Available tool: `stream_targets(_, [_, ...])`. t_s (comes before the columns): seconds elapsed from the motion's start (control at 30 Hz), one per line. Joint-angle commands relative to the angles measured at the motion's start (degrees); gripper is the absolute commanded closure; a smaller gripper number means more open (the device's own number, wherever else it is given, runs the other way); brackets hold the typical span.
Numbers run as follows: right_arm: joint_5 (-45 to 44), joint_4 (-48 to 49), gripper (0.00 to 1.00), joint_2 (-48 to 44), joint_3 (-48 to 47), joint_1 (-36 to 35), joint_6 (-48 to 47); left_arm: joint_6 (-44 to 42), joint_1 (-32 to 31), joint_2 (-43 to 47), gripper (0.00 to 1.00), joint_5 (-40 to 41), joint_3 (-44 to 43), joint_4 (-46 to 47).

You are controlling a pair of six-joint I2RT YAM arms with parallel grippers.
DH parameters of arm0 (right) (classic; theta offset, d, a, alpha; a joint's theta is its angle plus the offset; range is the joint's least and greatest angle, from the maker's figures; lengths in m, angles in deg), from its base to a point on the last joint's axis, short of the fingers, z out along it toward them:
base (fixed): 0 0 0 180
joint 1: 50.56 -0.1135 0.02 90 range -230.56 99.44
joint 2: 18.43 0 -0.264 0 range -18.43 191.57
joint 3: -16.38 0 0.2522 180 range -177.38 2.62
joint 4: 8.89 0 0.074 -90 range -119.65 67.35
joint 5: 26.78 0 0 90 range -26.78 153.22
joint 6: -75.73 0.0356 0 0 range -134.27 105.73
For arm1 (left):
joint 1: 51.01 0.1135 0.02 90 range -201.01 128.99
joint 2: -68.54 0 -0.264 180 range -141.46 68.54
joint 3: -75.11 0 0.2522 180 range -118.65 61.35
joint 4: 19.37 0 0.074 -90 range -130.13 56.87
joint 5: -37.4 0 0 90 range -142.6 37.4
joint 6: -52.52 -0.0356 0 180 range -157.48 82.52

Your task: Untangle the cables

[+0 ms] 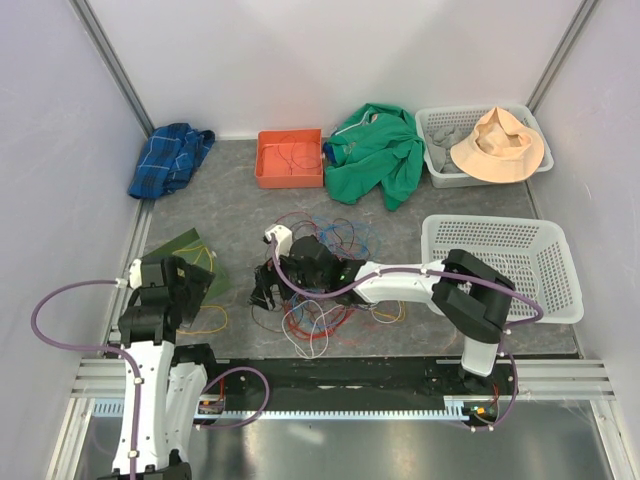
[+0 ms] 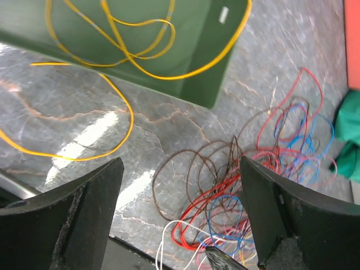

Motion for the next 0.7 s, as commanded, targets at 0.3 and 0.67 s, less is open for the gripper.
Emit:
stream_targets(0.3, [-8.7,-8.0,0.04,-10.8,-1.3,0.9,-3.9,2.7,0.0,-21.5,0.05,11.9,-6.9,-4.1])
stream_targets(0.67, [-9.6,-3.6,0.04,-14.6,6.0,1.1,-2.2,0.0,0.0,-16.5,0.08,9.4,-6.2,0.4])
